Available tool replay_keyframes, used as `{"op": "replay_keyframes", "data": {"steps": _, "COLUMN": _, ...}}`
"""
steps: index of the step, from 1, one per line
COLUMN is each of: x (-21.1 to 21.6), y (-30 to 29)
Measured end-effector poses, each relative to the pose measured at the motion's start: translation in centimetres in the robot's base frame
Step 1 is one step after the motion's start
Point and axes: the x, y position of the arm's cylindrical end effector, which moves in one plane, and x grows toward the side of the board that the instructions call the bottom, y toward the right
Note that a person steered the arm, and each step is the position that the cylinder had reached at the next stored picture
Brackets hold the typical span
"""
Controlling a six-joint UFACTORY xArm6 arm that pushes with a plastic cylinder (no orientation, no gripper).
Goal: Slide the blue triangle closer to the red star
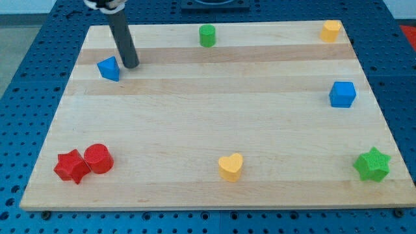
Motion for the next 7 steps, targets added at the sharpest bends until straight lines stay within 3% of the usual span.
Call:
{"op": "replay_keyframes", "data": {"steps": 2, "x": -5.2, "y": 1.4}}
{"op": "replay_keyframes", "data": {"steps": 3, "x": -5.8, "y": -0.2}}
{"op": "replay_keyframes", "data": {"steps": 5, "x": -5.7, "y": -4.9}}
{"op": "replay_keyframes", "data": {"steps": 6, "x": -4.4, "y": -5.8}}
{"op": "replay_keyframes", "data": {"steps": 7, "x": -0.4, "y": -5.8}}
